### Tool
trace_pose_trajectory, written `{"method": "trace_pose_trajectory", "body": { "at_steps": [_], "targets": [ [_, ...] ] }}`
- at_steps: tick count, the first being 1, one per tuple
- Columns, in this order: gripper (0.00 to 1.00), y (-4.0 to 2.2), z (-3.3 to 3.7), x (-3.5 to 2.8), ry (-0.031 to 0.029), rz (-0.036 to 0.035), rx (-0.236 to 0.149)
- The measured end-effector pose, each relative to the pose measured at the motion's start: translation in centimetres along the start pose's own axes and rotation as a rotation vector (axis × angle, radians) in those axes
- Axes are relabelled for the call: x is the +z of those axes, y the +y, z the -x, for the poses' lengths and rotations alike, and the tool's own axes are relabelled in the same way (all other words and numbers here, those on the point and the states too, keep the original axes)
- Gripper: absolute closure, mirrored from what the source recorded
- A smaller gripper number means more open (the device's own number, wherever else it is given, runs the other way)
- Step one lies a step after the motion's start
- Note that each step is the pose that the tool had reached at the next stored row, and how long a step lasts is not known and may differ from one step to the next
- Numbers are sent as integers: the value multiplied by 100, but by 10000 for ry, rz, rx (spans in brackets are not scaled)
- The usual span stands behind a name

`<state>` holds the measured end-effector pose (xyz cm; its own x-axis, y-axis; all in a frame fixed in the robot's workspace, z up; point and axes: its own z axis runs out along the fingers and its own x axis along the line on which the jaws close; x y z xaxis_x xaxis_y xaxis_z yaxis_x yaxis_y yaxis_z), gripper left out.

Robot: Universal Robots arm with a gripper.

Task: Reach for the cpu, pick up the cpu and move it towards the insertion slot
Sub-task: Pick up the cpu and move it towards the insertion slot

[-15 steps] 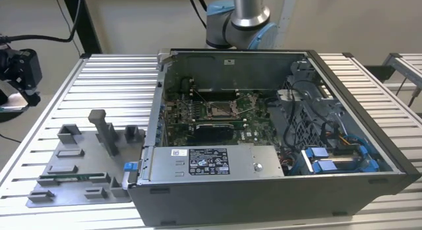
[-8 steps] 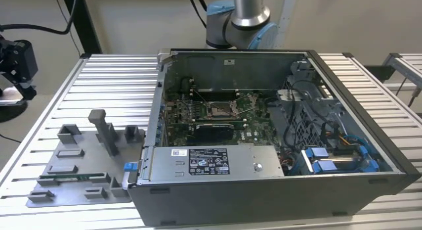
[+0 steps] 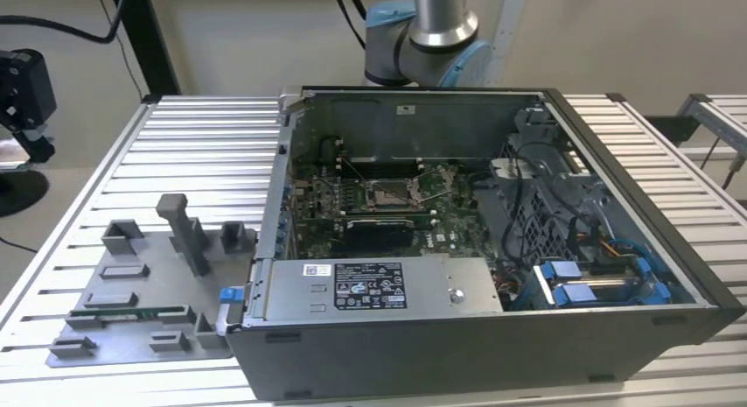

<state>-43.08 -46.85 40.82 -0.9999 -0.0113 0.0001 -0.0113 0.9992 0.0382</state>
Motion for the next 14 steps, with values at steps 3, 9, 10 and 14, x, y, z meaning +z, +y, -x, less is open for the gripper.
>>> {"method": "trace_pose_trajectory", "body": {
  "at_steps": [3, 9, 10, 14],
  "targets": [
    [100, 2, 0, -51, 0, 0, 0],
    [100, 2, 0, -53, 0, 0, 0],
    [100, 2, 0, -53, 0, 0, 0],
    [100, 2, 0, -54, 0, 0, 0]
  ]
}}
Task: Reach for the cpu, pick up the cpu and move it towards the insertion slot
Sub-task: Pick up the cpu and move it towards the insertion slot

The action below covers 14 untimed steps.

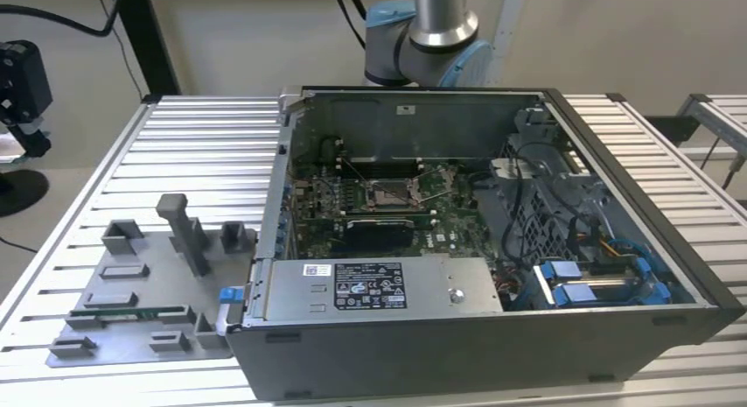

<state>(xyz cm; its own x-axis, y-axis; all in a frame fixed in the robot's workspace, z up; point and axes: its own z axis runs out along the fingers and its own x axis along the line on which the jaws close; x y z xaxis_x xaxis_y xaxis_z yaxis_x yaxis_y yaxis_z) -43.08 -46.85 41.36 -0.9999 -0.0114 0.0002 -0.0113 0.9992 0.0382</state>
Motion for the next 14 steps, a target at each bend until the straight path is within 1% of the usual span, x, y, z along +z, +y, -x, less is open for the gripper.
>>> {"method": "trace_pose_trajectory", "body": {
  "at_steps": [3, 6, 9, 14],
  "targets": [
    [100, 0, 6, -2, 3, -1, -1],
    [100, 0, 37, -1, 1, -1, 0],
    [100, -1, 108, 0, 1, 0, 0],
    [100, -3, 277, 0, 7, 0, 1]
  ]
}}
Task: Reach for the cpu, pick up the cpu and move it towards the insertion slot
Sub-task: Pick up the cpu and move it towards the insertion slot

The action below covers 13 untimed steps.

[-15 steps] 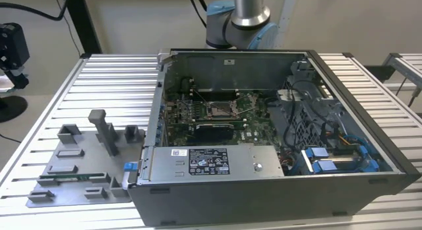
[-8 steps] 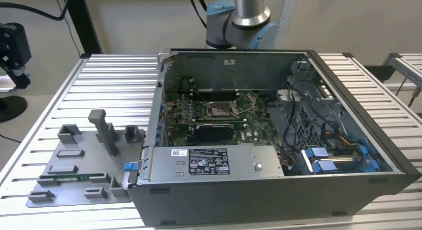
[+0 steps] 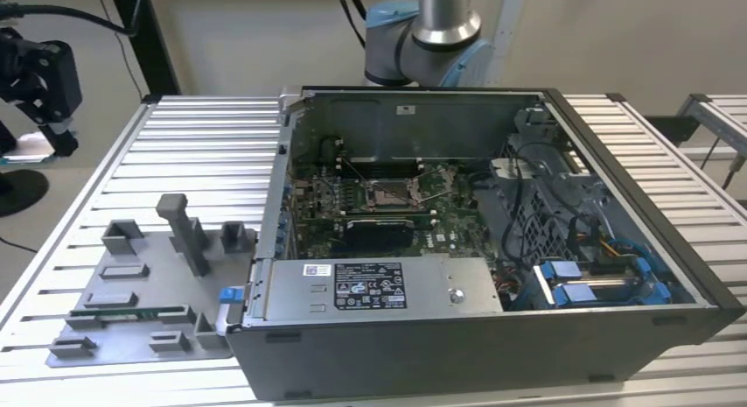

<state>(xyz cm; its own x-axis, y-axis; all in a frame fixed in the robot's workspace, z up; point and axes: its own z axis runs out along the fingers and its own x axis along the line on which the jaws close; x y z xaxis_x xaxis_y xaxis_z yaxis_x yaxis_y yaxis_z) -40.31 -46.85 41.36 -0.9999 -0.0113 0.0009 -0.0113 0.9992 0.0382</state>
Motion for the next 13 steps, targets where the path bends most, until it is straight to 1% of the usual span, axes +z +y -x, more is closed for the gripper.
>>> {"method": "trace_pose_trajectory", "body": {
  "at_steps": [9, 13],
  "targets": [
    [100, -4, 323, 0, 16, 0, 1],
    [100, -5, 440, 0, 20, 0, 1]
  ]
}}
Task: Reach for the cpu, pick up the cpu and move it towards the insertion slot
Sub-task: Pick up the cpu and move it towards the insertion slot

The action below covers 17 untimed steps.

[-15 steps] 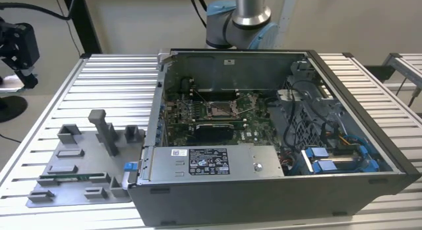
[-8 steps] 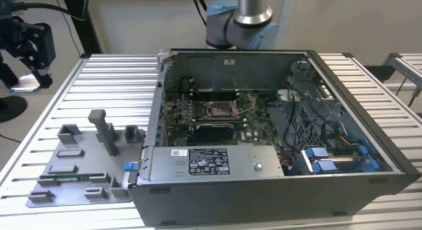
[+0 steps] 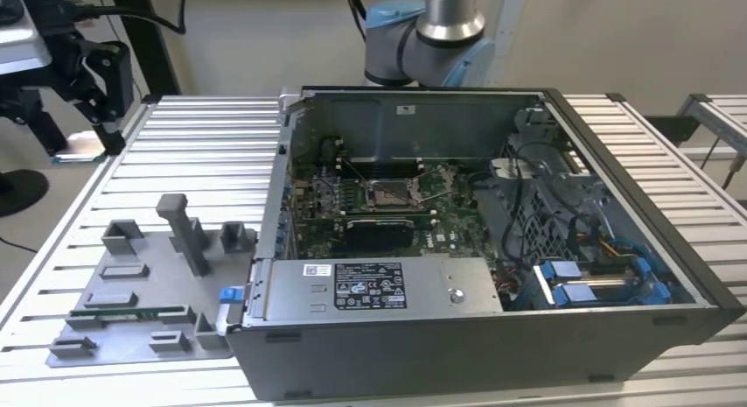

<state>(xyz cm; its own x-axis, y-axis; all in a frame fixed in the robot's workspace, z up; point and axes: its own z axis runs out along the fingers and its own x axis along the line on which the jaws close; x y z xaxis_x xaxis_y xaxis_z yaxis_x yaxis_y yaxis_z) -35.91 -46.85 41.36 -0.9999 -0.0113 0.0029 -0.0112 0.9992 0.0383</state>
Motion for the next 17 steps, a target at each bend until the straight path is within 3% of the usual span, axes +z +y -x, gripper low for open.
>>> {"method": "trace_pose_trajectory", "body": {
  "at_steps": [17],
  "targets": [
    [100, -6, 494, -2, 14, 0, 0]
  ]
}}
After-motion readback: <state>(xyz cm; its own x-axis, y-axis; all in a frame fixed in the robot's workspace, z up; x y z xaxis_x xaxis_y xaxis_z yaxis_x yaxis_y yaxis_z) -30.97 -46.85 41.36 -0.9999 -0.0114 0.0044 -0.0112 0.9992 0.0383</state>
